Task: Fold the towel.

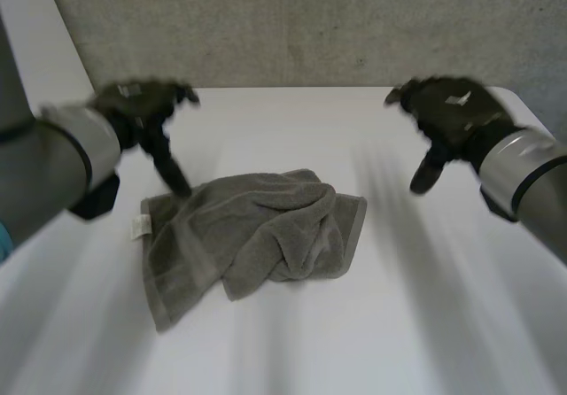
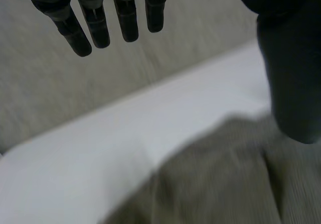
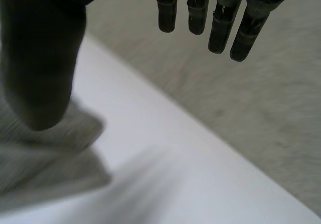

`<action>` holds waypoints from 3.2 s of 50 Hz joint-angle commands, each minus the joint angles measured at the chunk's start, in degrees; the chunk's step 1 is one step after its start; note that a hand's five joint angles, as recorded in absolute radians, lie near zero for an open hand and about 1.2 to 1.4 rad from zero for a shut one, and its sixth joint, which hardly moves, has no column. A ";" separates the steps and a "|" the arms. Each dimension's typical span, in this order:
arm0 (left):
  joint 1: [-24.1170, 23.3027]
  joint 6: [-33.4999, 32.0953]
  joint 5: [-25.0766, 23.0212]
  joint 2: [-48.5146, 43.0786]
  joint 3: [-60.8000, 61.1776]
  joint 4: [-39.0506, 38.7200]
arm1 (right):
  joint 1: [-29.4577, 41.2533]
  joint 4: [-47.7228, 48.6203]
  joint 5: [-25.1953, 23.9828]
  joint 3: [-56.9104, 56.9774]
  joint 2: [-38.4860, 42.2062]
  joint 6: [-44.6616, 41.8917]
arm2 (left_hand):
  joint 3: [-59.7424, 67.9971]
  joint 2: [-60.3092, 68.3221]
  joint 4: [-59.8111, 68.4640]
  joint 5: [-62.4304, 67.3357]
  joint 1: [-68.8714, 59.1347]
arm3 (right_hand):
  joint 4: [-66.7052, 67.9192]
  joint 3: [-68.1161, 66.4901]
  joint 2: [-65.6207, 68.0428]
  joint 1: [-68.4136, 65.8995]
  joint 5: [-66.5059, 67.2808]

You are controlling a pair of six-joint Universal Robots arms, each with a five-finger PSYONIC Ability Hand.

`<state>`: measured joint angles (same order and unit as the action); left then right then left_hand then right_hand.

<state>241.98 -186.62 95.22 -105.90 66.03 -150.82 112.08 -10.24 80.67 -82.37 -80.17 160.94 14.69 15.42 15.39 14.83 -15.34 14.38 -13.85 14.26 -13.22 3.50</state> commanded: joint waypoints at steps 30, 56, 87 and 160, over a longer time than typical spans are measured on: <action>-0.37 -17.90 6.55 -13.10 28.89 -30.41 | 11.50 17.44 3.88 -1.21 26.02 -0.18 | 1.73 1.01 1.04 -8.40 -1.09 | 35.02 -35.55 35.14 -36.18 35.90; -3.18 -4.10 5.94 10.81 25.64 -27.69 | 8.51 9.39 1.08 -1.48 13.20 2.63 | 65.31 64.58 64.61 55.17 -64.66 | 38.46 -38.99 38.59 -39.62 39.34; 16.33 5.57 -1.18 -8.90 22.56 -27.78 | 12.55 3.91 -0.34 -0.95 19.87 -0.71 | -3.98 -4.70 -4.67 -14.11 4.62 | 19.59 -20.12 19.71 -20.75 20.47; 6.92 -11.75 -6.54 -12.93 26.96 -44.48 | -13.99 5.41 3.96 5.56 18.20 -4.31 | 4.27 3.54 3.57 -5.86 -3.63 | -4.38 3.85 -4.26 3.22 -3.50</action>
<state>249.38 -198.34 88.64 -118.49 92.90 -195.19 97.60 -4.94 81.64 -77.00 -63.16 156.70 23.03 22.60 23.02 22.65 -23.05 21.35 -21.24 19.85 -20.91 8.97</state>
